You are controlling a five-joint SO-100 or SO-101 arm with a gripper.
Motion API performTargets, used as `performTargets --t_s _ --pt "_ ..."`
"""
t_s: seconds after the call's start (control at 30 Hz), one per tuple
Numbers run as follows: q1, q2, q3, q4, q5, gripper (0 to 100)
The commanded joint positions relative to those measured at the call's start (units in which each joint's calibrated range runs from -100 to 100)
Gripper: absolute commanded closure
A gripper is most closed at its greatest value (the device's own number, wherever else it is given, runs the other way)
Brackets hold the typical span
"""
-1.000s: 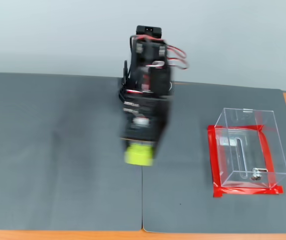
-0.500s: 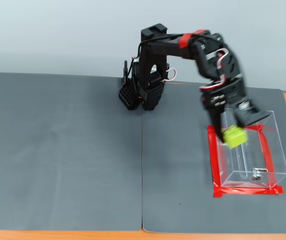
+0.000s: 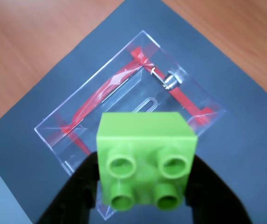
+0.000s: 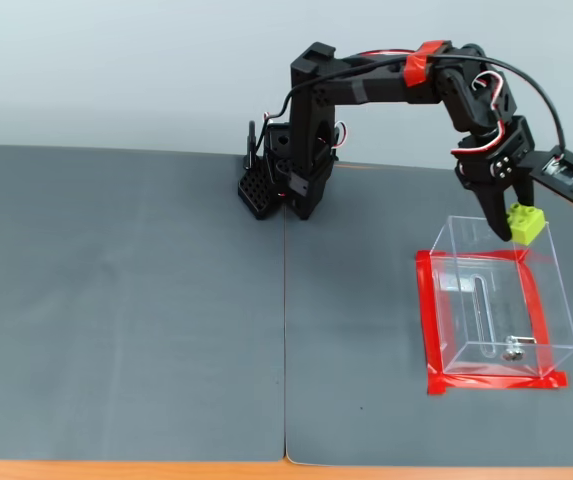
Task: Pick the green lego block and place it into the transparent box
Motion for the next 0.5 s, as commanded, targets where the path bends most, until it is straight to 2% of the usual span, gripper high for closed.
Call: performTargets --t_s 0.0,0.47 --pt "-0.5 1.4 -0.6 -3.1 -0.2 96" --pt "-0.4 10.7 -0.4 -6.0 -0.2 96"
